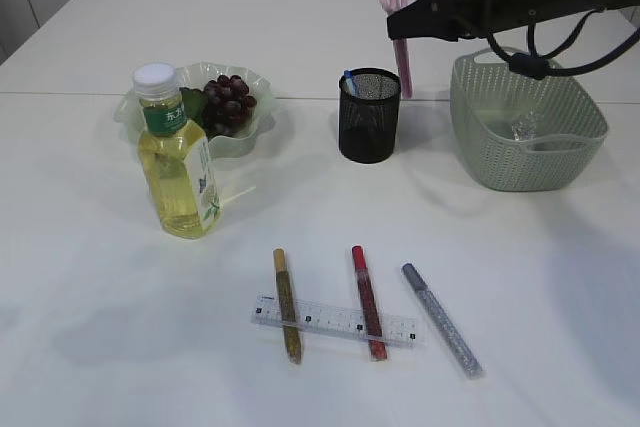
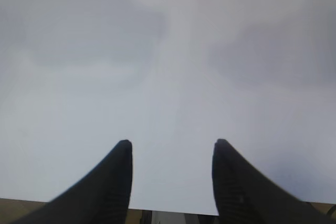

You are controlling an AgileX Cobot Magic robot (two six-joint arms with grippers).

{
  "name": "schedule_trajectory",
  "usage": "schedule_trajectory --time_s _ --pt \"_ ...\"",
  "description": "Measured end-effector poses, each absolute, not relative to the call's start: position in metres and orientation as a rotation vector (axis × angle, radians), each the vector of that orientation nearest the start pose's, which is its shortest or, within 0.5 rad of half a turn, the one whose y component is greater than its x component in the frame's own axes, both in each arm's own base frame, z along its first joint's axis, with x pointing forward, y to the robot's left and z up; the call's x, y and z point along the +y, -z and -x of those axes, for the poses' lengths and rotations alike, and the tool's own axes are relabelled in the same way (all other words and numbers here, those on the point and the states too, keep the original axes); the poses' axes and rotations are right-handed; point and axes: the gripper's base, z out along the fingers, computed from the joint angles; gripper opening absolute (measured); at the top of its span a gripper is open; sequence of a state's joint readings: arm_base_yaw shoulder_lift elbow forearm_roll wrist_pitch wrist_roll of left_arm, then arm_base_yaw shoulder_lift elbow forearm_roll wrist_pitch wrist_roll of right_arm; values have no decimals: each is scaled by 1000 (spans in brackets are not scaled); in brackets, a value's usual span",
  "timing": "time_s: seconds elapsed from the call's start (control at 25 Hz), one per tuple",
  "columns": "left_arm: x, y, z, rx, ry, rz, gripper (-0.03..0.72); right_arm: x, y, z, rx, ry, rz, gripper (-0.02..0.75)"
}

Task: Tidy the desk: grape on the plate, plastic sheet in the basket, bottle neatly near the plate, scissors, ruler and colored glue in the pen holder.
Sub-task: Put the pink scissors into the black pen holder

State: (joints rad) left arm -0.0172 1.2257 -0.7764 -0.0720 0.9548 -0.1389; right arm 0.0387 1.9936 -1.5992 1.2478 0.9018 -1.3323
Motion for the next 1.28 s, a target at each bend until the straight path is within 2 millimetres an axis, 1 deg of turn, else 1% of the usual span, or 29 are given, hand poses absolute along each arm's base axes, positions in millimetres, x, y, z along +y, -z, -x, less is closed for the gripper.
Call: schedule_trajectory --time_s 0.08,0.16,0.32,0.48,0.8,0.96,1.08,1.2,1.28 --pt "-9 -246 -206 2884 121 225 361 87 -268 -452 1926 -828 749 219" --pt "-9 -246 -206 2884 121 225 361 89 -260 -463 1880 -846 762 219" --pt "-9 -246 -206 2884 121 225 361 91 -244 -482 1807 -826 795 219" --pt "-9 -246 -206 2884 121 225 361 92 -228 -497 1745 -800 823 219" --pt "-9 -246 -206 2883 123 226 361 92 -204 -515 1616 -738 807 219" --pt "-9 -246 -206 2883 123 226 361 91 -190 -519 1613 -729 778 221" --pt "-9 -246 -206 2883 123 226 361 91 -185 -520 1624 -719 786 262" --pt "-9 -246 -206 2883 123 226 361 91 -186 -521 1623 -717 784 372" --pt "-9 -246 -206 2883 123 226 361 91 -186 -521 1623 -717 784 414"
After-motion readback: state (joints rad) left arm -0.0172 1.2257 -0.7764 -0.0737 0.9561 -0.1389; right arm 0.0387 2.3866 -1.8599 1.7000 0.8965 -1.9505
